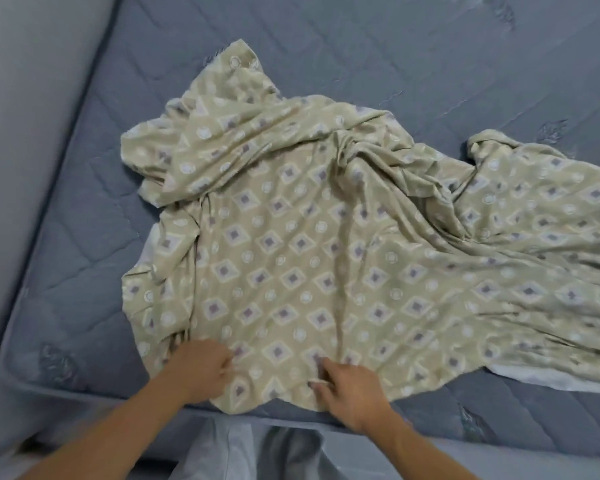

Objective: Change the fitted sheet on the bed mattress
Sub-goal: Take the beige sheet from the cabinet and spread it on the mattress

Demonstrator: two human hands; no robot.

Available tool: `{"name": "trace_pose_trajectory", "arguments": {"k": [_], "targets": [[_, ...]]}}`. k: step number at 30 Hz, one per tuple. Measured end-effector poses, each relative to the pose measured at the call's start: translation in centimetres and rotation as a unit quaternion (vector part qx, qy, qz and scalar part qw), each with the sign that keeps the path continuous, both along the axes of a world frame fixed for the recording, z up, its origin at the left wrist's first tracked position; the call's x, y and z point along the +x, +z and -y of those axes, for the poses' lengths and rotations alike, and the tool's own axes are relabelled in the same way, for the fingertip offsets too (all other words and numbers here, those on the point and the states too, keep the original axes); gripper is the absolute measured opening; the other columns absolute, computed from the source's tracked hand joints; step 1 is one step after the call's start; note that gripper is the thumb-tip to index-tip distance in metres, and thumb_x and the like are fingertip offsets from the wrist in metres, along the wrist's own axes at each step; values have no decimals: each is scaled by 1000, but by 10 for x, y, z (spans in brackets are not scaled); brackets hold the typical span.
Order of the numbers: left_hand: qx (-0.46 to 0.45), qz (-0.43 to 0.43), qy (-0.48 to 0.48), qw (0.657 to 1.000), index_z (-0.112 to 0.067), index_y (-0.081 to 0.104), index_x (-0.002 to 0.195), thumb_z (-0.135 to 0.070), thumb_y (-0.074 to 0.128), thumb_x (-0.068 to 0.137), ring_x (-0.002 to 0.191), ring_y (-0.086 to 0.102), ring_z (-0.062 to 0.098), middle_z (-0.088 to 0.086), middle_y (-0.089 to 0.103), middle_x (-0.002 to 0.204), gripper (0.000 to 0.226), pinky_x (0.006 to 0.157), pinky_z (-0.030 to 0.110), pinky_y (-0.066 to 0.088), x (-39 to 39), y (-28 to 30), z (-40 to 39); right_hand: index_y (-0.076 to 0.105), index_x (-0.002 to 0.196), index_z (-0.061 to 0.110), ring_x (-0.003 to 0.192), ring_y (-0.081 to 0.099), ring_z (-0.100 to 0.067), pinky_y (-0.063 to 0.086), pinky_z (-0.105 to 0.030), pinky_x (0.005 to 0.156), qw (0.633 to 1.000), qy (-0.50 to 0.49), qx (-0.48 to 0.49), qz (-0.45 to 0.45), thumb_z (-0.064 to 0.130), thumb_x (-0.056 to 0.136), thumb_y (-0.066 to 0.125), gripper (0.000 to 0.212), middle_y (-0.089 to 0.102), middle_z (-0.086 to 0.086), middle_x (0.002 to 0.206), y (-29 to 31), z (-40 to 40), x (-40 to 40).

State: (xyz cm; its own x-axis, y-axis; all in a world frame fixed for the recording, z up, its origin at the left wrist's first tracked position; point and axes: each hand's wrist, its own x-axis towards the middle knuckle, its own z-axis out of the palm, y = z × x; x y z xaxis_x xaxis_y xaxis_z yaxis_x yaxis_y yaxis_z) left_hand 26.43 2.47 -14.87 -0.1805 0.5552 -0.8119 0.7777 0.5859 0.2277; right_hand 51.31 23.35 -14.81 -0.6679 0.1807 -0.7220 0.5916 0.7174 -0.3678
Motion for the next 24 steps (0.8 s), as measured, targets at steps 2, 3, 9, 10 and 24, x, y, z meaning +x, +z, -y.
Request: {"name": "trace_pose_trajectory", "arguments": {"k": [2,3,9,10,24], "targets": [[45,-33,25,998,-21,47,69,-57,43,97,57,47,11,-3,53,67,47,51,29,35,-1,6,-18,56,108,29,86,62,-22,47,-39,72,996,-42,13,-77,61,100,43,35,67,4,94,8,-14,-15],[115,-64,42,990,-21,49,68,-58,40,96,56,47,11,-4,51,65,47,50,28,33,-4,6,-28,57,103,28,84,57,-19,45,-38,72,989,-60,36,-129,59,99,46,33,64,5,93,8,-25,-28],[361,-224,55,903,-19,62,115,-38,60,93,98,53,25,1,55,107,28,75,40,46,-70,15,-138,56,128,23,117,44,-24,44,-44,98,946,-45,210,-242,50,95,54,43,49,-3,128,0,-116,-156],[367,-239,56,897,-20,60,123,-39,61,94,106,52,26,2,54,115,35,82,42,45,-88,16,-160,53,132,22,124,42,-27,43,-47,103,937,-45,231,-257,49,94,54,46,47,-6,134,2,-133,-181],[250,-180,74,949,-52,14,163,-98,49,70,161,-7,27,-3,-2,175,109,127,63,-3,-346,-65,-349,14,166,42,162,0,-36,8,-58,129,939,-88,278,-183,91,85,42,99,5,-8,176,-77,-333,-378]]}}
